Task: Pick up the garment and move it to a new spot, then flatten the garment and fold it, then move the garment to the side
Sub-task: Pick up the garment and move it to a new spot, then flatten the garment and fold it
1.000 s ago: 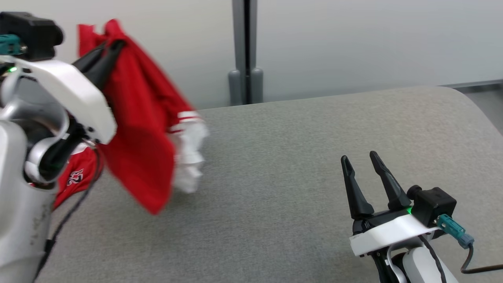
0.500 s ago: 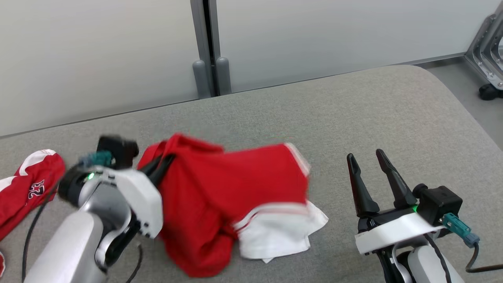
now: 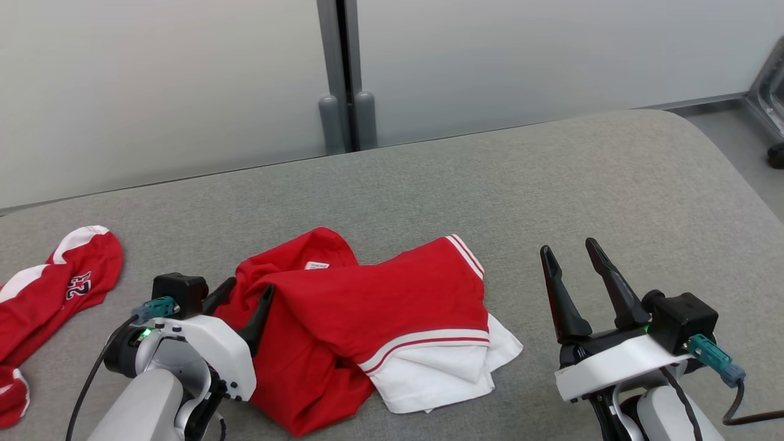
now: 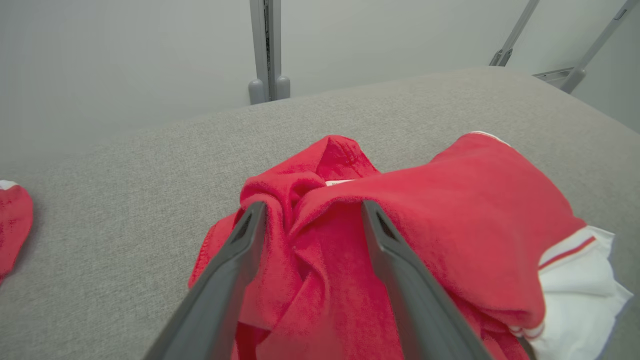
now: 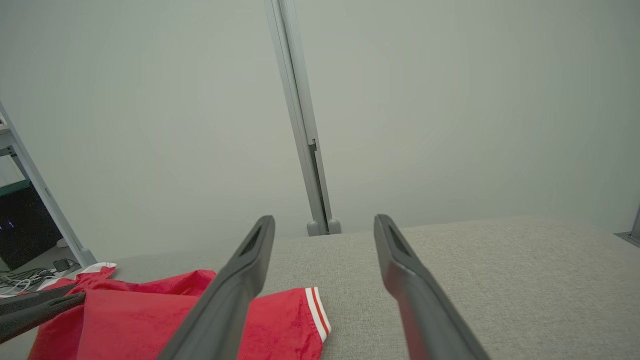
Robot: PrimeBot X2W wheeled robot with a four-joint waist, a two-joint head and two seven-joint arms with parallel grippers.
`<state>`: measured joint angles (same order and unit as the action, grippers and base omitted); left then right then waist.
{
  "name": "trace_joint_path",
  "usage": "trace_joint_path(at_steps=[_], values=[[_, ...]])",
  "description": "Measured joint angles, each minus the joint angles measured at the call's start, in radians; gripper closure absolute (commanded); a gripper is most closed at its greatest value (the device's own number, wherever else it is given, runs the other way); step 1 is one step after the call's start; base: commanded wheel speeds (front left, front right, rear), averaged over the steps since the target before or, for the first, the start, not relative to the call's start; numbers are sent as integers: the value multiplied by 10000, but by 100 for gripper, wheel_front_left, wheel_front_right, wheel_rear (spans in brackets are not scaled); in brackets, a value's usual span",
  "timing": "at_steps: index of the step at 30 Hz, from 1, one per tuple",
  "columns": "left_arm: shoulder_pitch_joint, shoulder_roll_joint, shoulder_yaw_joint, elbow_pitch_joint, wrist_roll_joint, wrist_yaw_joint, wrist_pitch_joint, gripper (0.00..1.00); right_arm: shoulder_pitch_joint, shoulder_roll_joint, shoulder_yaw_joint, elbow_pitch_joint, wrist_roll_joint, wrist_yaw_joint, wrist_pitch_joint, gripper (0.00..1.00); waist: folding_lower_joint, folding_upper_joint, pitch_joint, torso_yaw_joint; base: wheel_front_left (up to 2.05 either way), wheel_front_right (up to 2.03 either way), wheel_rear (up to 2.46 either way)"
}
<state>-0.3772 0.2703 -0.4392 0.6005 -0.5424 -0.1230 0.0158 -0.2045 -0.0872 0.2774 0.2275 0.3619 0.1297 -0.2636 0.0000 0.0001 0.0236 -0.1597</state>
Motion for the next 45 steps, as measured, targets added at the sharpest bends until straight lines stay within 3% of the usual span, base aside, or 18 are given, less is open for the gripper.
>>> trace_joint_path(at_steps=[8, 12, 19, 23, 30, 35, 45], values=[[-66, 59, 142, -347, -192, 69, -917, 0, 39, -31, -107, -6, -15, 0, 0, 0, 0, 0, -163, 483, 0, 0, 0], [150, 272, 623, -1394, -192, 742, -1354, 0, 80, -33, -217, -56, -46, 0, 0, 0, 0, -1, -239, 696, 0, 0, 0], [2102, 326, 1789, -3724, -313, 2429, -2464, 0, 277, -6, -593, -188, -107, 0, -2, 0, 0, 0, -284, 908, 0, 0, 0], [2936, 201, 2034, -4351, -73, 2750, -2709, 0, 504, -23, -750, -245, -180, 0, -2, 0, 0, 0, -287, 1076, 0, 0, 0], [3768, -537, 2403, -5308, 882, 2805, -2777, 0, 864, -117, -1058, -290, -184, 0, -4, 0, 0, 0, -243, 1301, 0, 0, 0], [4007, -1183, 2621, -5471, 1407, 2477, -2777, 0, 956, -171, -1064, -251, -184, 0, -4, 0, 0, -1, -192, 1423, 0, 0, 0], [4046, -1569, 3074, -5544, 2050, 2027, -2801, 0, 931, -186, -947, -117, -88, 0, -4, 0, 0, 0, -224, 1368, 0, 0, 0]])
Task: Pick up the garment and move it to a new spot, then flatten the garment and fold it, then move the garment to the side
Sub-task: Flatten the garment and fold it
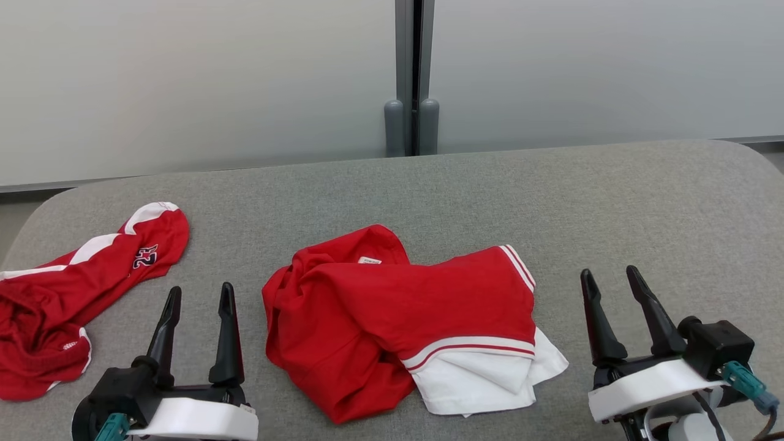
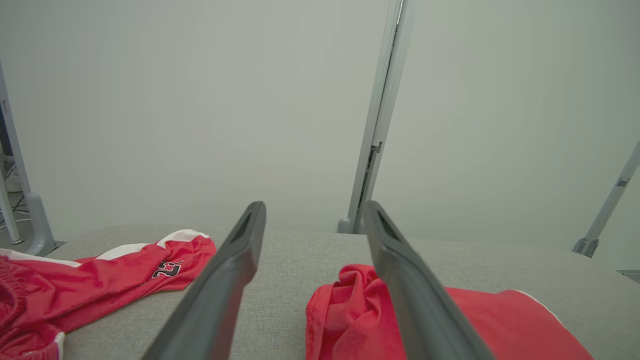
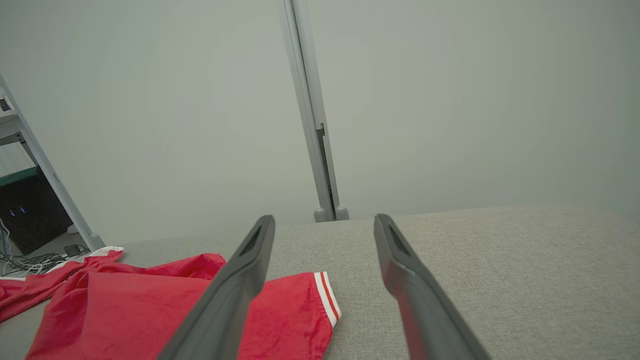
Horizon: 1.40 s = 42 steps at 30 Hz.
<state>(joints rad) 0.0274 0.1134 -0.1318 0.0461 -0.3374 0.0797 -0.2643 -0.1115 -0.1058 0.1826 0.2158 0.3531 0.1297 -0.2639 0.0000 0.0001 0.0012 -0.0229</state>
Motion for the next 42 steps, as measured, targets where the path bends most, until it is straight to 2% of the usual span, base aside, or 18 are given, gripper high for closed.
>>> trace_joint_path(at_steps=[6, 12, 18, 23, 30, 33, 34, 42], values=[[63, -155, 127, 8, 144, -174, 0, 0, -45, -92, 527, 832, 458, 0, 454, 0, 0, 0, -27, 28, 0, 0, 0], [62, -334, 128, 40, 282, -303, 0, 0, -410, -113, 1039, 1975, 1131, 0, 2445, 0, 0, 0, 25, 223, 0, 0, 0], [61, -441, 178, 119, 332, -389, 0, 0, -744, 88, 851, 2805, 1486, 0, 3958, 0, 0, 0, 173, 537, 0, 0, 0], [50, -508, 188, 197, 408, -451, 0, 0, -937, 234, 562, 3283, 1503, 0, 4696, 0, 0, 0, 282, 833, 0, 0, 0], [19, -520, 249, 370, 560, -589, 0, 0, -1119, 370, 393, 3461, 1628, 0, 4807, 0, 0, 0, 431, 1137, 0, 0, 0], [-75, -527, 265, 416, 577, -619, 0, 0, -1159, 399, 424, 3440, 1657, 0, 4660, 88, 0, 0, 516, 1209, 0, 0, 0], [-101, -529, 261, 433, 593, -621, 0, 0, -1159, 414, 433, 3425, 1659, 0, 4541, 100, 0, 0, 541, 1221, 0, 0, 0], [-144, -543, 276, 541, 662, -704, 0, 0, -1289, 412, 470, 3089, 1595, 0, 3753, 100, 0, 0, 539, 1101, 0, 0, 0]])
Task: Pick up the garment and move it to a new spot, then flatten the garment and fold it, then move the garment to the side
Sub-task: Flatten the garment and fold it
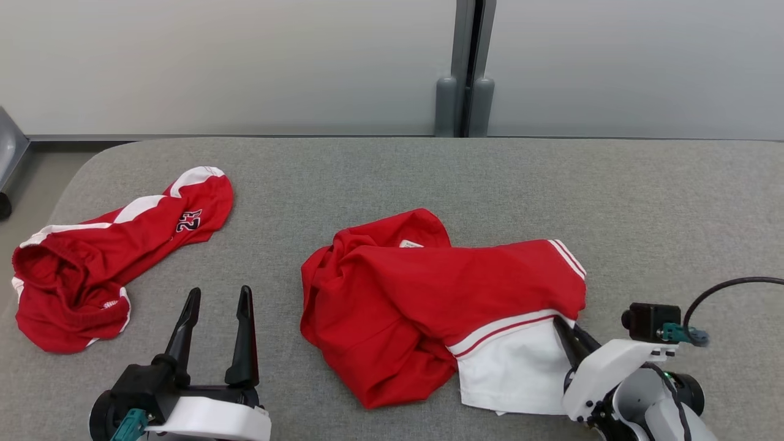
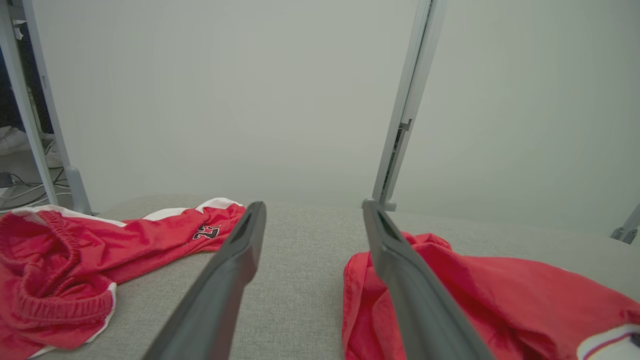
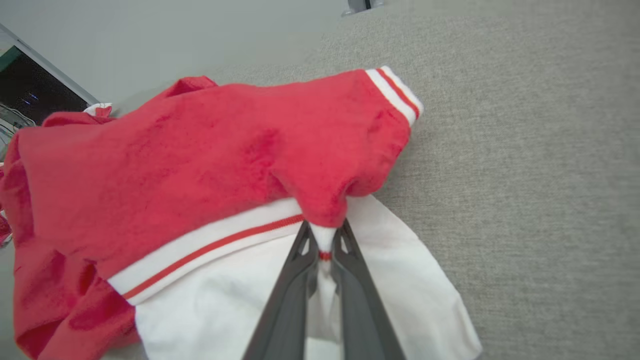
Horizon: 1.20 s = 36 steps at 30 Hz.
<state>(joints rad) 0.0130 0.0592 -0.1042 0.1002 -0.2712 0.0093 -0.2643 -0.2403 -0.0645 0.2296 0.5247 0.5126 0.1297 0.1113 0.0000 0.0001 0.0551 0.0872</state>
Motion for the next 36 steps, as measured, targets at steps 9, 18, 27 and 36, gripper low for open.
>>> trace_joint_path(at_steps=[9, 18, 27, 36], values=[[-169, -13, -128, 86, 59, -94, 0, 0, -883, -871, -288, -608, 372, 0, -224, 100, 0, 0, 165, -297, 0, 0, 0], [-659, -42, -372, 81, 107, -127, 0, 0, -1837, -2299, -1287, -255, 360, 2, -61, 100, 0, 0, 987, -150, 0, 0, 0], [-988, -69, -414, 357, 148, -127, 0, 0, -1798, -2836, -2209, 957, 186, 2, -77, 100, 0, 0, 1374, 33, 0, 0, 0], [-984, -54, -249, 637, 161, -174, 0, 0, -1655, -2067, -1685, 1816, 362, 2, -430, 0, 0, 0, 752, -261, 0, 0, 0]])
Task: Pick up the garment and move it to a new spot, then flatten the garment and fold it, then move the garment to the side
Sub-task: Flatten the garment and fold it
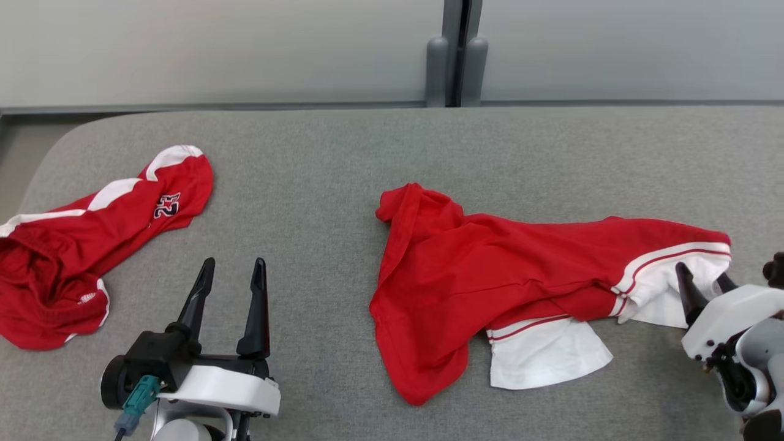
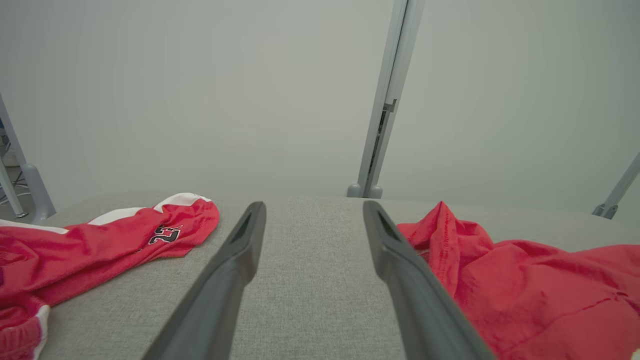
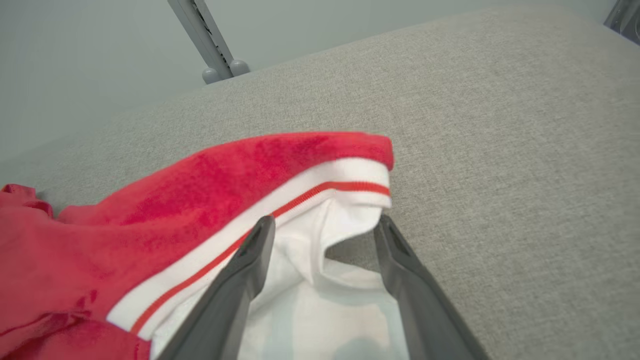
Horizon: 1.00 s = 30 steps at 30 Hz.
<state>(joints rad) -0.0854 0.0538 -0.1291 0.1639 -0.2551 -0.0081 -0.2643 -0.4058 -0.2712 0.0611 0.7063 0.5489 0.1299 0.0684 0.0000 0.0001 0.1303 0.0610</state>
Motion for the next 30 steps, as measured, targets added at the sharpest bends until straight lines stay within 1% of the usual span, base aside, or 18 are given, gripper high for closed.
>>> trace_joint_path(at_steps=[4, 7, 12, 16, 17, 18, 19, 20, 24, 30], values=[[163, 63, 184, -17, -2, -6, 0, 0, 231, 2, 71, -2, 4, 0, -339, 0, 0, 0, -393, -183, 0, 0, 0], [340, 88, 280, -111, -4, 17, 0, 0, 410, -6, 8, -351, -56, 0, -746, 0, 0, 0, -663, -331, 0, 0, 0], [589, 134, 424, -290, -31, 65, 0, 0, 835, 280, 42, -1590, -157, 0, -1593, 0, 0, 0, -980, -556, 0, 0, 0], [700, 169, 545, -502, -81, 130, 0, 0, 1275, 504, 86, -2790, -470, 0, -2426, 0, 0, 0, -1146, -643, 0, 0, 0], [700, 169, 545, -502, -81, 130, 0, 0, 1275, 504, 86, -2790, -470, 0, -2426, 0, 0, 0, -1146, -643, 0, 0, 0], [759, 176, 569, -550, -88, 146, 0, 0, 1396, 577, 125, -3076, -539, 0, -2585, 0, 0, 0, -1180, -651, 0, 0, 0], [848, 184, 629, -646, -90, 184, 0, 0, 1633, 717, 186, -3645, -633, 0, -2851, 0, 0, 0, -1239, -657, 0, 0, 0], [848, 184, 629, -646, -90, 184, 0, 0, 1633, 717, 186, -3645, -633, 0, -2851, 0, 0, 0, -1239, -657, 0, 0, 0], [969, 186, 700, -899, -105, 270, 0, 0, 2163, 813, 430, -4608, -943, 0, -3158, 0, 0, 0, -1330, -639, 0, 0, 0], [1220, 128, 690, -995, -184, 374, 0, 0, 3052, 1058, 40, -5198, -1624, 0, -3260, 0, 0, 0, -1466, -513, 0, 0, 0]])
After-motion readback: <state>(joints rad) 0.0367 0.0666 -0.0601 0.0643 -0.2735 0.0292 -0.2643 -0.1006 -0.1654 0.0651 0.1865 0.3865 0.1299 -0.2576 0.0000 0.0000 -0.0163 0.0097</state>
